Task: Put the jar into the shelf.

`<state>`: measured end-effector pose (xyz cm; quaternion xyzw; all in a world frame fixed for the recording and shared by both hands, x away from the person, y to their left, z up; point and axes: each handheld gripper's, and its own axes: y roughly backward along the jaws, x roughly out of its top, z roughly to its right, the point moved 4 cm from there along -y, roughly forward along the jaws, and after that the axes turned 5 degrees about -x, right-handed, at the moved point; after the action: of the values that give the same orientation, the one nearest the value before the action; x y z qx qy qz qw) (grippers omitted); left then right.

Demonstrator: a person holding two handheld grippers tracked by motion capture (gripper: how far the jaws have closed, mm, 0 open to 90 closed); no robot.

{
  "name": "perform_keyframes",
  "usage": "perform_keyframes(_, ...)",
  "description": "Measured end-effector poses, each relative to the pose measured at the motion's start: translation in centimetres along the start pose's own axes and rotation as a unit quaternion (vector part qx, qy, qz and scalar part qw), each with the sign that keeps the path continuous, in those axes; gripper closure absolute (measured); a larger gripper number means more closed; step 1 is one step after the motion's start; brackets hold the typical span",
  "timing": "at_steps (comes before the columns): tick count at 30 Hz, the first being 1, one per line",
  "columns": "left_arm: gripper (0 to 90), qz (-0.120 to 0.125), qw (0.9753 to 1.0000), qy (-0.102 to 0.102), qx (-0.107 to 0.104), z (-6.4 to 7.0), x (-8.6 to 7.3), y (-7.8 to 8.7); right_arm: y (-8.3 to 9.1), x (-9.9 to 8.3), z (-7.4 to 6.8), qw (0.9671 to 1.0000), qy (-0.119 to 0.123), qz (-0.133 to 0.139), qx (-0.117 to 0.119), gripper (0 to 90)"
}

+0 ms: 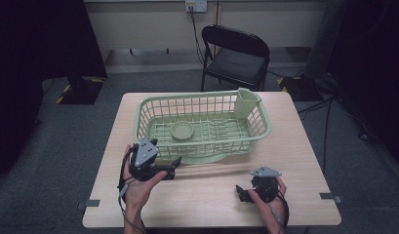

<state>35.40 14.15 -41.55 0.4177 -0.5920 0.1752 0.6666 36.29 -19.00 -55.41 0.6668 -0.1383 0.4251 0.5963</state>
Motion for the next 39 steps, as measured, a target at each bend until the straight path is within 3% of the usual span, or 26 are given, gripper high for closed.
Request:
perform_keyframes(5,4.0,0.003,0.9998,0.021,-0.001,0.2,-1.9,-0.3,0.0,0.0,0.0,1.0000,0.000,0.000,0.000,0.0)
perform_keyframes(10,4.1,-0.004,0.9999,0.013,0.000,0.8,-3.0,-0.6,0.0,0.0,0.0,1.0000,0.000,0.000,0.000,0.0)
perform_keyframes(18,4.0,-0.022,0.9992,0.034,-0.002,1.2,-5.9,-1.5,0.0,0.0,0.0,1.0000,0.000,0.000,0.000,0.0)
perform_keyframes(21,2.8,-0.042,0.9985,0.036,-0.004,1.4,-7.0,-2.1,0.0,0.0,0.0,1.0000,0.000,0.000,0.000,0.0)
perform_keyframes(26,3.2,-0.053,0.9972,0.052,-0.009,1.5,-8.8,-2.9,0.0,0.0,0.0,1.0000,0.000,0.000,0.000,0.0)
perform_keyframes(31,3.3,-0.055,0.9950,0.083,-0.003,1.0,-10.2,-3.5,0.0,0.0,0.0,1.0000,0.000,0.000,0.000,0.0)
perform_keyframes(39,3.2,-0.091,0.9920,0.087,0.013,0.9,-11.5,-4.4,0.0,0.0,0.0,1.0000,0.000,0.000,0.000,0.0)
